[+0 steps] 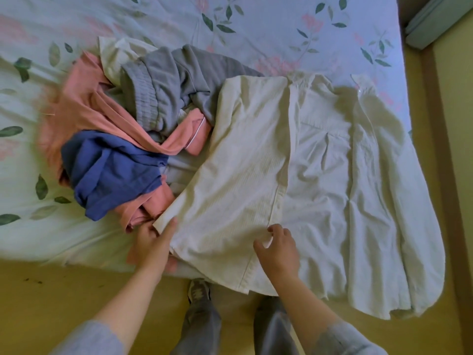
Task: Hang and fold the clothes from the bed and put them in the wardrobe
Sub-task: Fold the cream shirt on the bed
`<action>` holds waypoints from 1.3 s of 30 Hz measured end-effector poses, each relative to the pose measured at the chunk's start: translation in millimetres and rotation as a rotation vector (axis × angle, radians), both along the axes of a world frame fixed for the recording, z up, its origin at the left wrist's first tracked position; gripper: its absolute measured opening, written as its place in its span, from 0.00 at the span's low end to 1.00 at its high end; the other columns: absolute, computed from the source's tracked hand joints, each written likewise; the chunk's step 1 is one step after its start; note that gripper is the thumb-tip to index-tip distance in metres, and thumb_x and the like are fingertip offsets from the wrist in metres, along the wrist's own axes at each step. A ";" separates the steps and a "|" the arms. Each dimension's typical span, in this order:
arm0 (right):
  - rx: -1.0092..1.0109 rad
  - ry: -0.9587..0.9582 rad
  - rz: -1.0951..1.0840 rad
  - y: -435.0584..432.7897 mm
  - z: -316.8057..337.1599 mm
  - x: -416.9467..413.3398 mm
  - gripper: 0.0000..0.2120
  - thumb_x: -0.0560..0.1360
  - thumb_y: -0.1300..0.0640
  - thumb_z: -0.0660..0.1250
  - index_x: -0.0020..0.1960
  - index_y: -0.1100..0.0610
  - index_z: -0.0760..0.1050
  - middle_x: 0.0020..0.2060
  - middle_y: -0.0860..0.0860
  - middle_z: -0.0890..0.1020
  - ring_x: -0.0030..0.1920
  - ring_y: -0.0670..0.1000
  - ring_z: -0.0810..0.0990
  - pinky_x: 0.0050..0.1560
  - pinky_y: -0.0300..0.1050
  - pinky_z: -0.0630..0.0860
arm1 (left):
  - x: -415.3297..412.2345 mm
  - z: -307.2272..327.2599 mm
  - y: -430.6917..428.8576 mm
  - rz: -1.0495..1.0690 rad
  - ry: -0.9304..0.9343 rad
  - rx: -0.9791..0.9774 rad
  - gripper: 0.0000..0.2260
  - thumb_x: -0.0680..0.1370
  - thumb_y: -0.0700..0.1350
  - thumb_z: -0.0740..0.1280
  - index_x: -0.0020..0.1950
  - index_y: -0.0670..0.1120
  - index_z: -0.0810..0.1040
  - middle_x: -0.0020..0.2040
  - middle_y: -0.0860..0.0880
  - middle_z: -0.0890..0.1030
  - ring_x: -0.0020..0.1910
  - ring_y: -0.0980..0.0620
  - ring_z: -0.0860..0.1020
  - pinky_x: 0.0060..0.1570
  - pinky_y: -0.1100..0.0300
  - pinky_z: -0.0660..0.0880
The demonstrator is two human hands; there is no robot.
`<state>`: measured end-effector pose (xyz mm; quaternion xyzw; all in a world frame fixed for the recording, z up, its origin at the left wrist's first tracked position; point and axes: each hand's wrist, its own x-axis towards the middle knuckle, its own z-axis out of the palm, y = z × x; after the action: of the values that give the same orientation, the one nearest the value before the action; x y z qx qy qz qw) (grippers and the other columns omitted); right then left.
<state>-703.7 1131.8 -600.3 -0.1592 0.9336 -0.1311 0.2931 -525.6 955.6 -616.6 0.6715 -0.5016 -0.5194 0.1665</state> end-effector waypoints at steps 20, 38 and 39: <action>-0.143 -0.159 0.167 -75.0 2.5 -22.6 0.18 0.79 0.49 0.63 0.67 0.52 0.74 0.63 0.49 0.74 0.53 0.48 0.78 0.51 0.40 0.72 | -28.6 15.0 -47.1 -0.463 -0.058 -0.197 0.10 0.82 0.45 0.60 0.53 0.44 0.80 0.48 0.52 0.80 0.46 0.56 0.77 0.45 0.62 0.70; -0.329 -0.339 -0.260 -135.4 -13.3 -72.6 0.11 0.77 0.60 0.57 0.36 0.56 0.64 0.29 0.49 0.68 0.29 0.47 0.65 0.28 0.39 0.62 | -77.5 -20.1 -55.2 -0.407 -0.121 -0.041 0.12 0.71 0.47 0.76 0.49 0.45 0.76 0.43 0.54 0.78 0.41 0.55 0.76 0.39 0.66 0.69; -0.327 -0.322 -0.290 -126.4 -15.7 -78.8 0.10 0.78 0.59 0.56 0.38 0.56 0.66 0.31 0.48 0.69 0.30 0.47 0.66 0.29 0.39 0.64 | -81.0 -22.3 -57.6 -0.413 -0.157 -0.005 0.21 0.69 0.50 0.77 0.56 0.44 0.74 0.49 0.52 0.77 0.47 0.53 0.77 0.44 0.64 0.70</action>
<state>-782.5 1005.4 -616.1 -0.0463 0.8545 -0.3445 0.3861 -606.6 898.0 -638.9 0.5925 -0.6410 -0.4875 0.0189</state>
